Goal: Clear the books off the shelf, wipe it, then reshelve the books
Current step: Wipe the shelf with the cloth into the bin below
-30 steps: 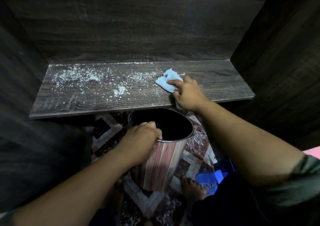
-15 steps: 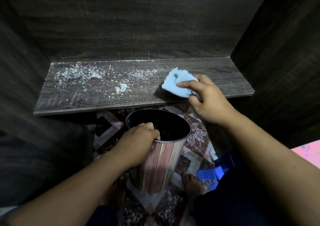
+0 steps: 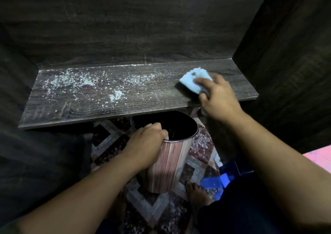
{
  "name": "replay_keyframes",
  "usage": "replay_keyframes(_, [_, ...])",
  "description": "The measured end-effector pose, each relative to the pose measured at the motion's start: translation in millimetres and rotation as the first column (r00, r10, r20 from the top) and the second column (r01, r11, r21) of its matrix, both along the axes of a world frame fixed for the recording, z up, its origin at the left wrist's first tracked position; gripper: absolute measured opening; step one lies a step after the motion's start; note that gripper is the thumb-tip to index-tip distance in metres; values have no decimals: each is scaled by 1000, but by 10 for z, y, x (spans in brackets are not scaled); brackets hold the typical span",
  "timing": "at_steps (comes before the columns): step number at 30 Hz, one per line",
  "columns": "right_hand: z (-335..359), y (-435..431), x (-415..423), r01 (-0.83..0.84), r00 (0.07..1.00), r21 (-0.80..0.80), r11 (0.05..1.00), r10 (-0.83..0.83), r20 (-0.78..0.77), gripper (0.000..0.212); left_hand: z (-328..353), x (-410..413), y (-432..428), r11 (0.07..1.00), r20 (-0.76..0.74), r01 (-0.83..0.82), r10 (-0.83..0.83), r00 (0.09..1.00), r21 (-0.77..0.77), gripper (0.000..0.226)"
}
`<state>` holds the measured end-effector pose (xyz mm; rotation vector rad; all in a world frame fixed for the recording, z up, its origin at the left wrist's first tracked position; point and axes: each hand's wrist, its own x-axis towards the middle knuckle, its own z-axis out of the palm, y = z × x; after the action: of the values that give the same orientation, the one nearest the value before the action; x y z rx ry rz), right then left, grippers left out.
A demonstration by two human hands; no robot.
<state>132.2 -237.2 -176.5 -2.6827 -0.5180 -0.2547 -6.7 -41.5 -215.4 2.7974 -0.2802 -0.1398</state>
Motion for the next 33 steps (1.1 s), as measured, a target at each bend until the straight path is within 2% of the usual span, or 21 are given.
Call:
replay_keyframes(4, [-17, -456, 623, 346, 935, -109, 932, -352, -41, 48, -36, 63, -85, 1000, 20, 12, -12, 1000, 24, 28])
replay_keyframes(6, [-64, -647, 836, 408, 885, -196, 892, -439, -157, 53, -57, 87, -117, 999, 17, 14, -14, 1000, 34, 28])
replay_keyframes(8, [-189, -676, 890, 391, 876, -231, 891, -437, -203, 57, -70, 109, -137, 999, 12, 15, -16, 1000, 33, 27])
replay_keyframes(10, [-294, -517, 808, 333, 919, -239, 912, -370, -132, 55, -76, 128, -148, 999, 3, 18, -18, 1000, 30, 25])
replay_keyframes(13, [-321, -92, 487, 59, 992, -227, 972, -83, -97, 52, -78, 155, -165, 999, -11, 16, -16, 1000, 44, 22])
replay_keyframes(15, [-327, 160, 245, -157, 983, -172, 973, 137, -125, 52, -82, 164, -177, 999, -9, 17, -17, 1000, 47, 21])
replay_keyframes(17, [-340, 271, 162, -265, 954, -68, 962, 252, -162, 53, -80, 161, -178, 999, -10, 19, -18, 1000, 45, 22])
replay_keyframes(19, [-287, 270, 278, -216, 961, 83, 973, 227, -160, 52, -82, 154, -162, 999, -8, 24, -24, 1000, 41, 23])
replay_keyframes(21, [-195, 200, 555, -58, 994, 175, 983, 73, -81, 49, -88, 143, -144, 999, 7, 25, -26, 1000, 26, 23])
replay_keyframes(23, [-71, 72, 876, 176, 984, 114, 978, -173, -34, 52, -97, 134, -127, 1000, 28, 23, -24, 999, 6, 23])
replay_keyframes(25, [-9, -94, 1140, 389, 909, -35, 920, -390, -146, 59, -111, 128, -110, 1000, 39, 25, -25, 999, 4, 22])
replay_keyframes(26, [-26, -176, 1222, 433, 864, -103, 895, -445, -233, 63, -118, 125, -102, 1000, 39, 27, -27, 999, 1, 22])
replay_keyframes(28, [-130, -256, 1299, 429, 833, -175, 886, -463, -302, 65, -132, 123, -86, 1000, 32, 29, -29, 999, 0, 23])
replay_keyframes(31, [-264, -98, 1277, 353, 901, -175, 919, -385, -202, 55, -155, 130, -69, 1000, 29, 29, -30, 999, 9, 26])
replay_keyframes(33, [-285, 121, 1128, 214, 962, -160, 964, -236, -135, 49, -160, 137, -64, 1000, 24, 21, -21, 999, 21, 27])
